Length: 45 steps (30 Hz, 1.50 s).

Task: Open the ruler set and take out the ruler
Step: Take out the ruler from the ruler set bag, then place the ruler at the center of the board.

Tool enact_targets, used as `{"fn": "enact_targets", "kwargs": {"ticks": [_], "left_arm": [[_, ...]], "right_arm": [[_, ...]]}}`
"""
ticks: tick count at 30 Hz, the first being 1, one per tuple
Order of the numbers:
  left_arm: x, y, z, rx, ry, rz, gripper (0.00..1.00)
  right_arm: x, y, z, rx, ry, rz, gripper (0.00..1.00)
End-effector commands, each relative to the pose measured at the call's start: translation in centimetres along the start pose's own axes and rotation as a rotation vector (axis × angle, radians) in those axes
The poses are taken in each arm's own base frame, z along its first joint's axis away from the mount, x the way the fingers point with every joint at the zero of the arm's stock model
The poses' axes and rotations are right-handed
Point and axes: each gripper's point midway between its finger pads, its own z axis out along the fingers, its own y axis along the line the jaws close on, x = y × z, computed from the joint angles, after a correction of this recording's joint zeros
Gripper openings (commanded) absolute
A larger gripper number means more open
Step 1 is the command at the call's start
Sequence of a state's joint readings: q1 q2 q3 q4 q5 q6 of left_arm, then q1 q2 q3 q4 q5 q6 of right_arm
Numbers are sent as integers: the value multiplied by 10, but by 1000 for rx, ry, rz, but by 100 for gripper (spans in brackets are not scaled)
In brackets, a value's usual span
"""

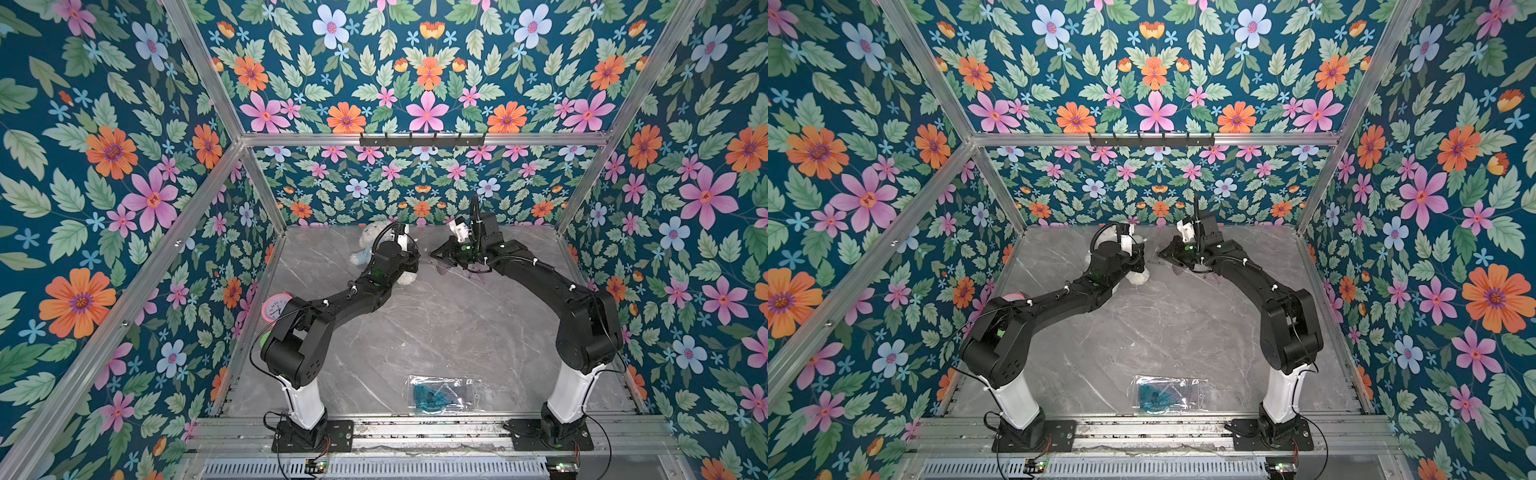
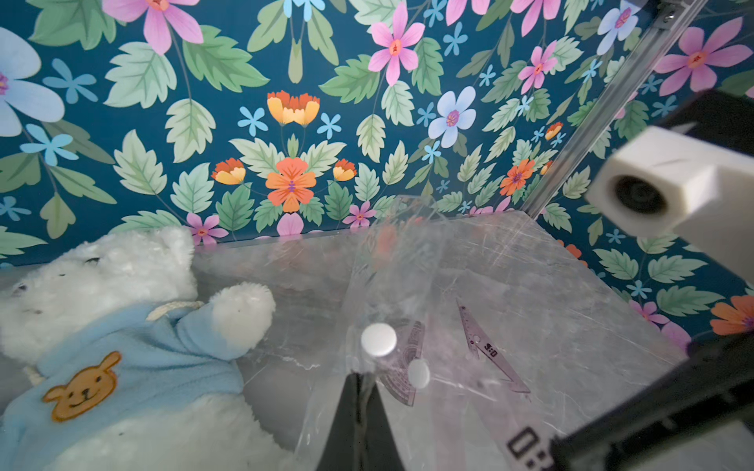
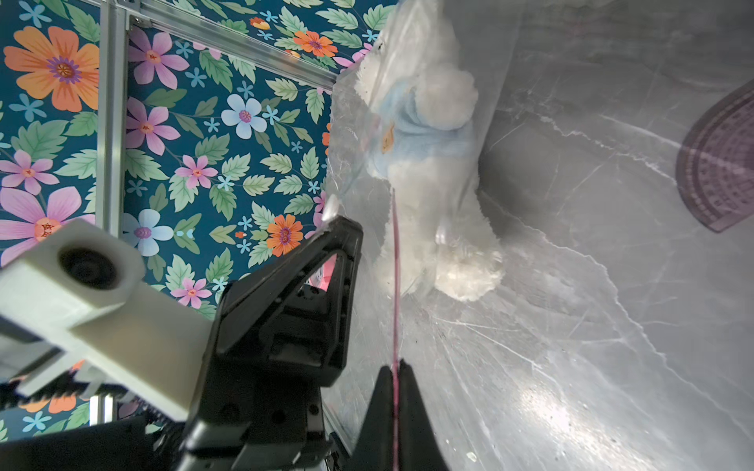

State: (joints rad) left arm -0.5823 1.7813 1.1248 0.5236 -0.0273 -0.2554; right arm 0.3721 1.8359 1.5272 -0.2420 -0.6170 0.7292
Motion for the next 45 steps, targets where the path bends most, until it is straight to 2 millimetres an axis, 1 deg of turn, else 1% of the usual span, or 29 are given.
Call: {"fn": "enact_targets", "kwargs": {"ticks": [1,7,10,13,14,15,16,19,22,24,26,28,29,30,32,36,41,45], "left_arm": [[-10,1,-2,-8,-37,-17,0],[-9,7,-2,-30,-38,-28,0],[-10,12,-2,-42,-36,-51,0],[-13,16,-4,-44,-44,-72,0],[-15,16,-5,-41,-47,-75,0],[-16,17,-5,-38,-49,-76,0],[-17,16,-5,-33,-50,-76,0],[-23,16,-10,-2,-54,-75,0],[-33,24,-20,37,-72,-121,0],[-42,41,-32,41,-99,-188,0],[-49,59,-45,33,-124,-240,0],[-54,71,-57,35,-136,-277,0],[-55,75,-63,38,-139,-288,0],[-57,78,-69,41,-144,-296,0],[-57,85,-80,29,-147,-317,0],[-47,102,-98,-39,-132,-339,0],[-31,124,-117,-141,-122,-350,0],[-23,133,-125,-185,-113,-354,0]], "right_arm": [[-6,1,-10,1,-30,-6,6],[-8,2,-27,-5,-55,-5,6],[-8,7,-40,-38,-68,-1,6],[-10,3,-55,-31,-95,2,6],[-11,-4,-57,-19,-101,15,6],[-15,0,-71,-26,-128,9,6],[-17,-4,-76,-20,-137,16,6],[-26,-31,-93,21,-179,59,6],[-36,-67,-109,71,-229,117,6],[-43,-92,-120,105,-269,152,6],[-48,-117,-126,135,-295,189,6],[-53,-140,-129,157,-317,219,6],[-56,-148,-131,163,-332,228,6],[-57,-168,-126,185,-329,257,6],[-63,-187,-123,209,-345,276,6],[-74,-216,-114,235,-355,297,6],[-80,-259,-108,247,-368,374,6],[-85,-286,-107,246,-384,424,6]]}}
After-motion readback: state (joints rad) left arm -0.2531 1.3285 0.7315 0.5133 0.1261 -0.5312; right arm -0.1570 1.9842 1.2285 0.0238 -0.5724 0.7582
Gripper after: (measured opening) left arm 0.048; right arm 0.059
